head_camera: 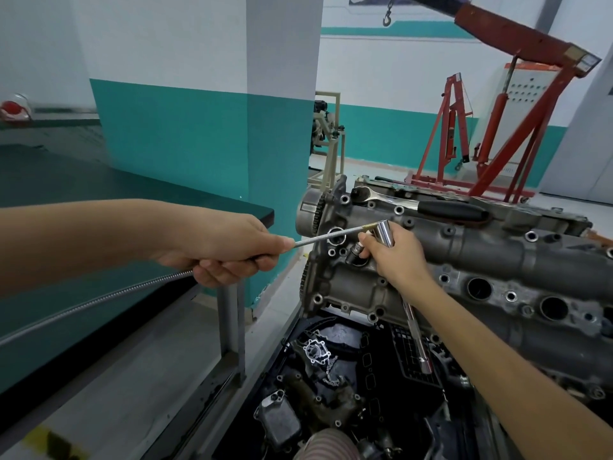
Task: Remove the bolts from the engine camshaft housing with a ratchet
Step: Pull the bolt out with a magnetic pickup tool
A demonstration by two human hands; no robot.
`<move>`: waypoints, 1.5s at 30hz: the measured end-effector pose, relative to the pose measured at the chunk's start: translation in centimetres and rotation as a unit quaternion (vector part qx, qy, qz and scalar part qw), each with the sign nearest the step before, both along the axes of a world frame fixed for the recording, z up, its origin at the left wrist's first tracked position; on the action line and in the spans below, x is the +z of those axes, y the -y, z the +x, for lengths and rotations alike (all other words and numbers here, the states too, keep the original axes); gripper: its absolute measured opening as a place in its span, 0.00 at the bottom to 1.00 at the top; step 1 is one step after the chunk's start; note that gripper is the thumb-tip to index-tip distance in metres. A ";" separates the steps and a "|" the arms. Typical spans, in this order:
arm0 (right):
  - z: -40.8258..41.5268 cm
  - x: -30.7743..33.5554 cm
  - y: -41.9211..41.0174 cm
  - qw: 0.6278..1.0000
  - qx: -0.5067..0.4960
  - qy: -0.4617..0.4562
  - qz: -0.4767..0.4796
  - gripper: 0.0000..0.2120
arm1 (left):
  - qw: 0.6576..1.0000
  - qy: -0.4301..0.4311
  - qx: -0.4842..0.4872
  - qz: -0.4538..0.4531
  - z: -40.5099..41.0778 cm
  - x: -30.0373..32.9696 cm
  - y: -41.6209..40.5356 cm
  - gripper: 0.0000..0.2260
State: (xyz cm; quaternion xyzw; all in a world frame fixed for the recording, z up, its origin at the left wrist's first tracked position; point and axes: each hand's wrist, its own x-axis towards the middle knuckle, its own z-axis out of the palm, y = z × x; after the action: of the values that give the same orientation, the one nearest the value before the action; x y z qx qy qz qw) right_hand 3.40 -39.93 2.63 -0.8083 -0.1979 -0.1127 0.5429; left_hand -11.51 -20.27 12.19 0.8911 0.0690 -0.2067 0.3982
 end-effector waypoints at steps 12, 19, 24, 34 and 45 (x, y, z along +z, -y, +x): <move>0.1 0.2 0.1 1.000 -0.016 -0.024 0.004 0.07 | 0.996 0.058 0.064 0.005 -1.6 0.9 -3.5 0.23; -0.2 -0.1 0.5 0.997 -0.014 -0.051 0.057 0.09 | 0.990 0.090 0.080 0.070 1.4 -0.8 -5.2 0.23; -0.2 -0.2 0.5 0.998 -0.015 -0.049 0.048 0.09 | 0.977 0.115 0.097 0.153 4.5 -2.2 -8.0 0.21; -0.1 -0.4 0.4 0.993 0.005 -0.059 0.103 0.09 | 0.923 0.103 0.106 0.356 11.1 -2.3 -16.0 0.22; 0.1 -0.9 0.4 0.988 0.014 -0.062 0.141 0.09 | 0.852 0.129 0.157 0.483 14.8 -11.2 -21.9 0.13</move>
State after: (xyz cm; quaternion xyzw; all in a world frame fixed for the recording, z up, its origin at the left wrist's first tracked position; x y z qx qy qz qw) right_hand 3.52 -40.36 1.77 -0.7262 -0.1576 -0.0814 0.6642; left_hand 3.29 1.59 0.98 0.9671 0.2469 0.0344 -0.0505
